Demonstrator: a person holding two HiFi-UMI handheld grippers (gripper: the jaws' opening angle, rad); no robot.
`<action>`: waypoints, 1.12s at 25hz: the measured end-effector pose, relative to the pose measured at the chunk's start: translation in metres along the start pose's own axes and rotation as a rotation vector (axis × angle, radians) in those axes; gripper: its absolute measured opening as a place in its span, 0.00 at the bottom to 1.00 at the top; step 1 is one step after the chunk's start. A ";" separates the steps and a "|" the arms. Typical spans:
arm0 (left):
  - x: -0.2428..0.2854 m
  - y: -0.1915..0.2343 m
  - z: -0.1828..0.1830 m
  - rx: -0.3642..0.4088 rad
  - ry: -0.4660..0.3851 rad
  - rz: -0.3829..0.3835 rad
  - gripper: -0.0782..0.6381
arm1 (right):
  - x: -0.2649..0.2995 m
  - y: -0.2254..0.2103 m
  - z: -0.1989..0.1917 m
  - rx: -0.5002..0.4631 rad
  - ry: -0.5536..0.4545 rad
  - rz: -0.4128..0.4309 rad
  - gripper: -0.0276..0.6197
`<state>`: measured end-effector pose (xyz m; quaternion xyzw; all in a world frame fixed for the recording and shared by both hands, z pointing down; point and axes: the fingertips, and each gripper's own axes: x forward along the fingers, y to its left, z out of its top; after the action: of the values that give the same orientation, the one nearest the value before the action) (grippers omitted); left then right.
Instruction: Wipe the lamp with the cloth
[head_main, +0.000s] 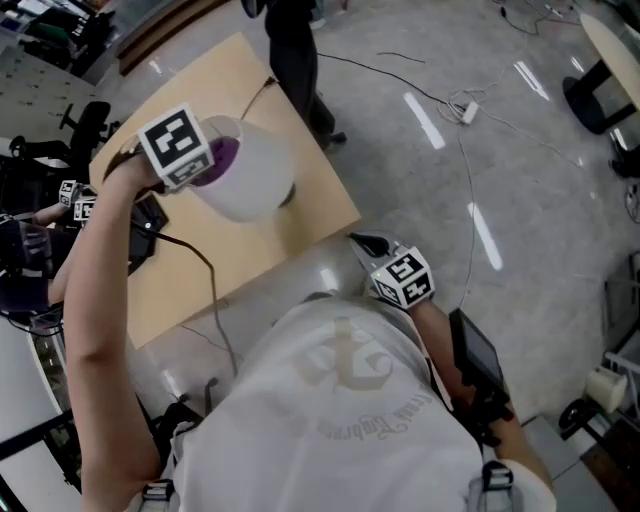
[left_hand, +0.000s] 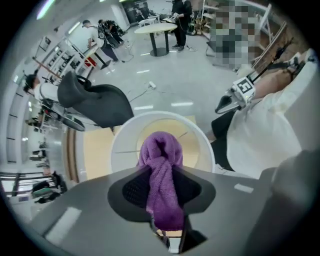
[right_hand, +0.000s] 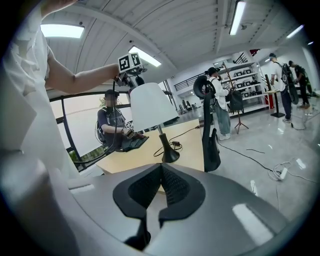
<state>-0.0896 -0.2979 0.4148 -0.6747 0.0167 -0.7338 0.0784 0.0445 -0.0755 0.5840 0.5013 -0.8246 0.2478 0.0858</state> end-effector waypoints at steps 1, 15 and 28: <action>-0.009 0.016 -0.010 -0.028 0.019 0.074 0.27 | 0.014 -0.001 0.011 -0.016 -0.015 0.014 0.06; -0.120 0.022 0.003 -0.396 -0.910 0.432 0.27 | 0.000 0.014 0.010 -0.024 0.042 -0.010 0.06; -0.104 -0.107 -0.084 -0.637 -1.360 0.547 0.27 | -0.006 0.056 0.008 -0.106 0.079 -0.005 0.06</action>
<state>-0.1752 -0.1848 0.3183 -0.9363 0.3388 -0.0763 0.0522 -0.0010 -0.0540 0.5566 0.4880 -0.8312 0.2231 0.1456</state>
